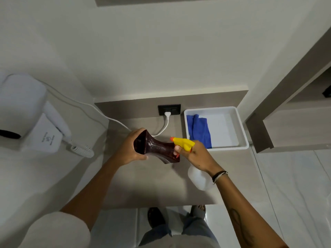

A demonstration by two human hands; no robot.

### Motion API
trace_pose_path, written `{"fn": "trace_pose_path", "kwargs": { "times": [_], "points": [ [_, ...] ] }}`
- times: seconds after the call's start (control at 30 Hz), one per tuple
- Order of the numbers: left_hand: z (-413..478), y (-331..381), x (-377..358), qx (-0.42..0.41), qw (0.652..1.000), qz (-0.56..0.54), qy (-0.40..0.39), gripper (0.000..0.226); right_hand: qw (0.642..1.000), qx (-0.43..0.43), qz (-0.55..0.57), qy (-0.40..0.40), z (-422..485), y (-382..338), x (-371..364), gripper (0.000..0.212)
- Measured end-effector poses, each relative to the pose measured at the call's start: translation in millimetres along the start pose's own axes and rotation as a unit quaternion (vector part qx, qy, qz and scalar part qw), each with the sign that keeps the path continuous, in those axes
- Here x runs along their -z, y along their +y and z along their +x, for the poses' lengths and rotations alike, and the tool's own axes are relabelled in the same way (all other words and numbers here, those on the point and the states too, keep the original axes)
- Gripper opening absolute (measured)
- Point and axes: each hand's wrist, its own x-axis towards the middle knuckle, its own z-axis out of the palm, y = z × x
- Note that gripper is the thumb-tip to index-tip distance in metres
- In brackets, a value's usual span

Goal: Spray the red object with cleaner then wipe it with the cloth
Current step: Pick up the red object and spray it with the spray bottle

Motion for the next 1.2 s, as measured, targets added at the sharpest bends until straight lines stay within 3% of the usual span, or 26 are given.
{"fn": "trace_pose_path", "kwargs": {
  "times": [0.4,0.97,1.2],
  "points": [
    [-3,-11,0,-0.043,0.999,0.027,-0.007,0.116,0.999,-0.015,-0.042,-0.007,-2,9,-11,0.045],
    [0,0,-2,-0.03,0.998,0.06,0.0,0.116,0.998,-0.026,-0.059,-0.003,-10,13,-18,0.045],
    [0,4,-1,-0.035,0.997,0.062,-0.001,0.115,0.994,-0.021,-0.098,0.039,-13,18,-17,0.044]
  ]
}}
